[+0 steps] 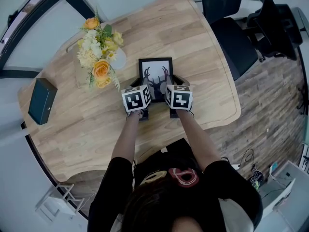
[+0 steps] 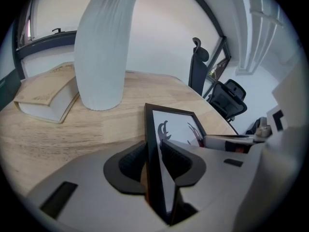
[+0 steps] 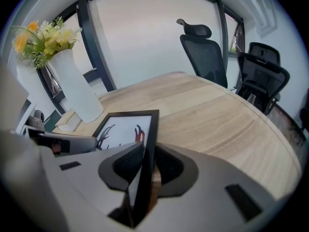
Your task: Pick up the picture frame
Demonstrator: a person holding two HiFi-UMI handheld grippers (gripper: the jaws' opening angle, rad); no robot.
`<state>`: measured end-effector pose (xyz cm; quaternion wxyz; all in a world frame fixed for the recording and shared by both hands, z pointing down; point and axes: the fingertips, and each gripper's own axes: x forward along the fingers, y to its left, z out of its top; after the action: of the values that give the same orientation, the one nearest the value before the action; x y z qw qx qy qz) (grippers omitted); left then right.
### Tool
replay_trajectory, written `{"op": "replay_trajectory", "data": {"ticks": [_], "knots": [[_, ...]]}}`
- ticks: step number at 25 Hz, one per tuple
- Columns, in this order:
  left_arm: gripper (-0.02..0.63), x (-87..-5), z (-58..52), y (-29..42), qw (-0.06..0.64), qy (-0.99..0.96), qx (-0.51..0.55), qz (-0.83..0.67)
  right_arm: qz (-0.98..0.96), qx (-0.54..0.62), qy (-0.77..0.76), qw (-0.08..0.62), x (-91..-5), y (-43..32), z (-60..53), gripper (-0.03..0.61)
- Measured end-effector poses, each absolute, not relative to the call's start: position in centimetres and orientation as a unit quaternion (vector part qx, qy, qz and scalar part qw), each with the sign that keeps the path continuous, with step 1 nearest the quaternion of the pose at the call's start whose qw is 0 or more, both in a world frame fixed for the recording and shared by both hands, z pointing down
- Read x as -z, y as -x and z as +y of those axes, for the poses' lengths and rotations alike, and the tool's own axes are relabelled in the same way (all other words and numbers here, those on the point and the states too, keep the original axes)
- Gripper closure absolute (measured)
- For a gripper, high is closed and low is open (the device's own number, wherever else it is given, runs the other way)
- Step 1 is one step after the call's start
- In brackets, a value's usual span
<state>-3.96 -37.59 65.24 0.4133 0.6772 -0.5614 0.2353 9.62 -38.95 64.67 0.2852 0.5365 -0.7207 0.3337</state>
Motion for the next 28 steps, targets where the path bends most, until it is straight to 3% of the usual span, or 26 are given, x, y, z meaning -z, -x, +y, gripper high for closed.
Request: {"op": "replay_trajectory", "data": {"ticks": [28], "knots": [[0.537, -64.85, -37.49, 3.62, 0.431, -0.666, -0.252, -0.554, -0.705, -0.353, -0.541, 0.292, -64.53, -10.42, -38.63, 0.508]]}}
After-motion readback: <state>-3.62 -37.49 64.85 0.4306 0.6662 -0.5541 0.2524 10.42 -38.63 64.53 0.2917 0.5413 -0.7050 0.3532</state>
